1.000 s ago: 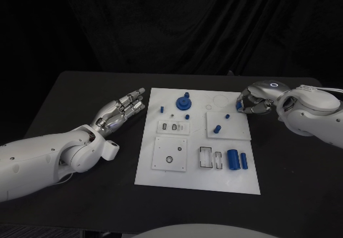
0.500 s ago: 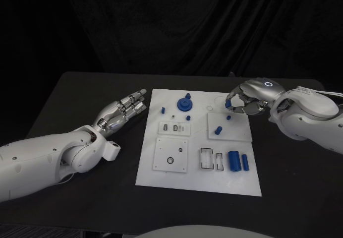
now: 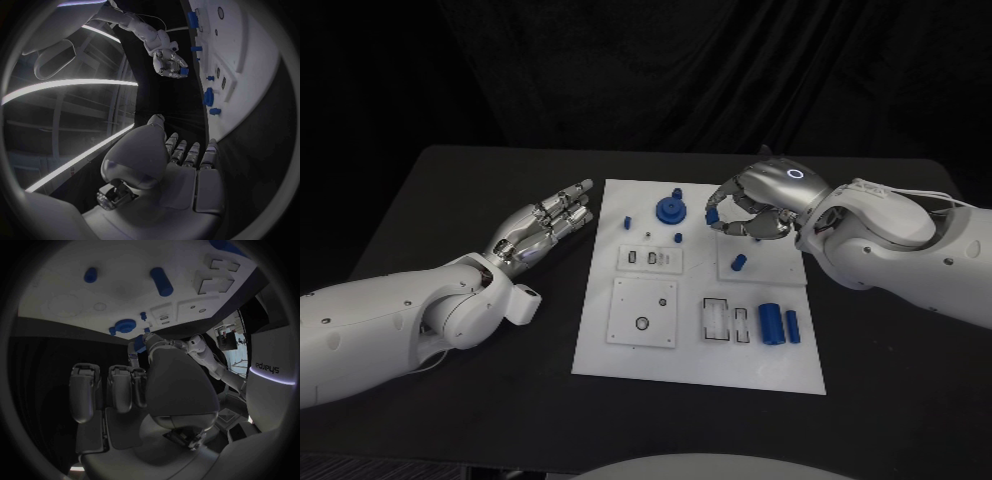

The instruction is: Assemble the parts on the task board

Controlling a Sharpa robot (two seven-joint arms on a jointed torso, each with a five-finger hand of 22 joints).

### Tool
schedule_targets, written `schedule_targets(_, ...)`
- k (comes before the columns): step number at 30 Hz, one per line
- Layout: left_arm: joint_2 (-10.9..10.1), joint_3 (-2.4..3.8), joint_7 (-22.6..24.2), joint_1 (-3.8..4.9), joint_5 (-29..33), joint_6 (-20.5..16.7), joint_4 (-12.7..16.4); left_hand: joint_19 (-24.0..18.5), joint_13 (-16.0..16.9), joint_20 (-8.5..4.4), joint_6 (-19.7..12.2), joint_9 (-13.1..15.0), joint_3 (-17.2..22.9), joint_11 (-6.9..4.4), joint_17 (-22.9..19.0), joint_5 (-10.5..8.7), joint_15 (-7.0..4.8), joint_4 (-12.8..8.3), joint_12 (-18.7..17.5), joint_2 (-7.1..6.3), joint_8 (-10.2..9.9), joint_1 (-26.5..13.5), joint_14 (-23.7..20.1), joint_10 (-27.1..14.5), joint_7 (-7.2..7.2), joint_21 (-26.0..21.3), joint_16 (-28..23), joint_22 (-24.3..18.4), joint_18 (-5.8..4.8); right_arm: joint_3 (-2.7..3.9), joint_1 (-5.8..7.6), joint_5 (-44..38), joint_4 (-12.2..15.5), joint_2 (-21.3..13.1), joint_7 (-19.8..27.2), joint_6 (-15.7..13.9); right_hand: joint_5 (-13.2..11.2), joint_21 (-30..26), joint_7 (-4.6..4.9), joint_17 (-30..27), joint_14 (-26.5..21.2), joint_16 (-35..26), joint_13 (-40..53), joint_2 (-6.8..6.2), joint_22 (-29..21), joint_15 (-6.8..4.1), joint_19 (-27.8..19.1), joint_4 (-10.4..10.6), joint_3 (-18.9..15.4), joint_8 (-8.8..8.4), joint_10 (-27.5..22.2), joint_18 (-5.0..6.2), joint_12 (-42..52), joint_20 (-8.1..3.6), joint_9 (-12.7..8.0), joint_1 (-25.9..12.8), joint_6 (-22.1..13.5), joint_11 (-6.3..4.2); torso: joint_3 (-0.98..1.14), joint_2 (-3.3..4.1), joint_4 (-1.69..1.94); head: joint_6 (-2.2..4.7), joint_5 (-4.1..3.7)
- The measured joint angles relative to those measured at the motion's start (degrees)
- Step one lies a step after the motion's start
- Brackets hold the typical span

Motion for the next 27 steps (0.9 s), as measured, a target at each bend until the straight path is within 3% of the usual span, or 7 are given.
schedule_targets(16,0.5,0.00,0.0,0.00,0.0,0.1,-0.1,0.0,0.0,0.00,0.0,0.0,0.2,0.00,0.0,0.22,0.00,-0.2,0.0,0.00,0.0,0.0,0.0,0.0,0.00,0.0,0.0,0.0,0.00,-0.02,-3.37,-1.4,-0.9,5.9,-1.5,3.1,0.0,0.0,0.05,0.0,0.0,0.0,0.0,0.08,0.0,0.00,0.0,-0.2,-0.2,-0.02,0.0,0.00,0.0,0.00,0.2,0.1,-0.1,0.00,0.08,0.07,0.00,-0.47,0.27)
schedule_targets(27,0.5,0.00,0.0,0.00,0.0,0.2,-0.1,0.0,0.0,0.00,0.0,0.0,0.2,0.00,0.0,0.22,0.00,-0.2,0.0,0.00,0.0,0.0,0.0,0.0,0.00,0.0,0.0,0.0,0.00,-0.01,-4.41,-3.9,-2.0,8.2,-3.9,5.6,0.0,0.0,0.12,0.0,0.0,0.0,0.0,0.06,0.0,0.00,0.0,-0.2,-0.2,-0.14,0.0,0.00,0.0,0.00,0.2,0.1,-0.1,0.00,0.08,0.15,0.07,-0.81,0.18)
